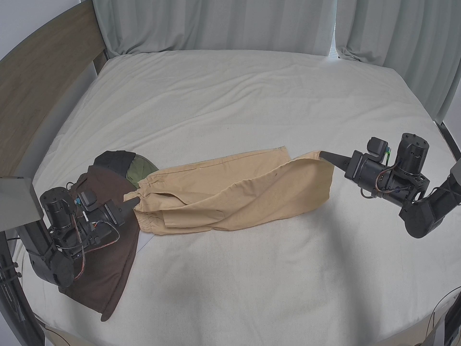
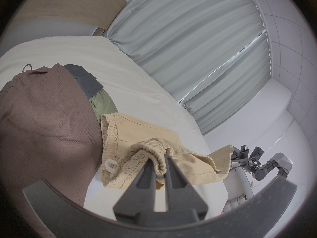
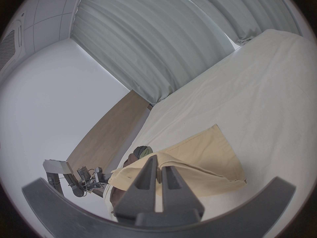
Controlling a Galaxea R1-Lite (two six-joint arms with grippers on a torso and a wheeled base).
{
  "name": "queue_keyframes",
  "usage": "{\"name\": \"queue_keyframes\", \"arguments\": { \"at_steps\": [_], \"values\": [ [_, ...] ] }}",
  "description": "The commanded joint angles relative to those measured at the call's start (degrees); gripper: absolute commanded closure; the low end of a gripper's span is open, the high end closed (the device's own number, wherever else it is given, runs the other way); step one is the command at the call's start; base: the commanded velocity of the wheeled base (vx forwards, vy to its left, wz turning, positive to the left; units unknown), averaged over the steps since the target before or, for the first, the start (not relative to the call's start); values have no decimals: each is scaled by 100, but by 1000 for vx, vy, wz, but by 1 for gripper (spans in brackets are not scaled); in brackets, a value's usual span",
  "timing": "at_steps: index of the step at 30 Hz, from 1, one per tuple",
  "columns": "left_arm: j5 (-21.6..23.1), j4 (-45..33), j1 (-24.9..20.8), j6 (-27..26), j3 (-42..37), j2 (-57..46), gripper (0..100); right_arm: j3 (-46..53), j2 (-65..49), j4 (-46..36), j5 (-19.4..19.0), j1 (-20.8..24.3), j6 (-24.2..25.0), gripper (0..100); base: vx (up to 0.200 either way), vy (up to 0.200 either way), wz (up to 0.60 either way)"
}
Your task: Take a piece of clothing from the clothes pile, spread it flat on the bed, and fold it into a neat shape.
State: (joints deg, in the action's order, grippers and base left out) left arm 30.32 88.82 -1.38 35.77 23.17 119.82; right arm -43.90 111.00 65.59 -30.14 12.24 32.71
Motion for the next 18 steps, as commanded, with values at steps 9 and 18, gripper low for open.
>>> {"name": "queue_keyframes", "arguments": {
  "at_steps": [9, 18],
  "values": [
    [0, 4, -12, 9, 3, 41, 100, -576, 36, -292, -1, 7, 8, 100, 0, 0, 0],
    [-246, -5, -29, 159, 390, 182, 100, -1165, 555, -591, -1, -29, 16, 100, 0, 0, 0]
  ]
}}
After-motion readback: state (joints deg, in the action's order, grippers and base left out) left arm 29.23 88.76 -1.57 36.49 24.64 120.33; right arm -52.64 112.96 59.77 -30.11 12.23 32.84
